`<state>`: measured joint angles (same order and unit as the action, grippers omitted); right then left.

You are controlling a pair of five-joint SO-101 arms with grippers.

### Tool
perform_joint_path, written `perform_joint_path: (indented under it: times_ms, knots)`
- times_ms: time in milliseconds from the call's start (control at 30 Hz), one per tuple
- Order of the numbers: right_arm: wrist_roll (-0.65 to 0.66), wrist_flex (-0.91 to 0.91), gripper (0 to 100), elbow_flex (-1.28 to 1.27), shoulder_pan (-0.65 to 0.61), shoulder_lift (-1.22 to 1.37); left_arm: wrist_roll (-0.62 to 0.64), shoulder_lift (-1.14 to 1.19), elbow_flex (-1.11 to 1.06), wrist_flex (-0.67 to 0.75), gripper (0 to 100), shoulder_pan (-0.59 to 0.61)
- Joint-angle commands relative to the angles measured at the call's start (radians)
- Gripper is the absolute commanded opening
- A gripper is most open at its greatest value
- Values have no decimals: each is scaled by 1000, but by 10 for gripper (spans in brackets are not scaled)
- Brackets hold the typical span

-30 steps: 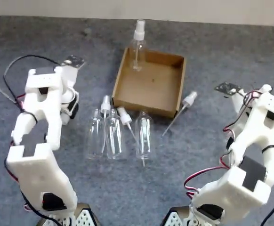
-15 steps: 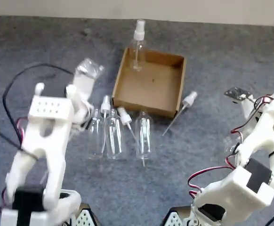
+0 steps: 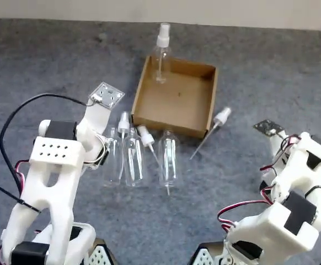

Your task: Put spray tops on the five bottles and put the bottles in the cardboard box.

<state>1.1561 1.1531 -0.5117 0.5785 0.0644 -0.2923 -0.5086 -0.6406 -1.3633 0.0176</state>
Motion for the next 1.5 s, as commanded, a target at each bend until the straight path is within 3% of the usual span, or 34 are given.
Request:
perform_joint_path:
  times_ms: [0,67,367,533,700,900,1000,1200,1367,1467]
  knots:
    - [-92,-45,92,2,-2,-58,8,-33,5,15,3,-18]
    - [-129,-38,0,27,-7,-59,8,-33,4,15,3,-16]
    - [-394,39,2,170,-74,-165,115,-42,15,34,3,-19]
    - [-557,76,2,174,-311,-441,192,-137,27,71,3,-12]
    - [-723,79,2,84,-645,-677,233,-392,90,72,3,-12]
    - [-844,74,2,44,-1033,-716,238,-602,199,137,3,45]
    - [-859,36,3,44,-1173,-697,316,-618,280,167,3,84]
    - [-855,-217,3,-68,-1291,-685,562,-625,338,258,4,156]
    - [-856,-262,3,-168,-1342,-743,723,-625,332,328,4,203]
    - [-861,-302,3,-208,-1437,-805,796,-624,332,330,4,203]
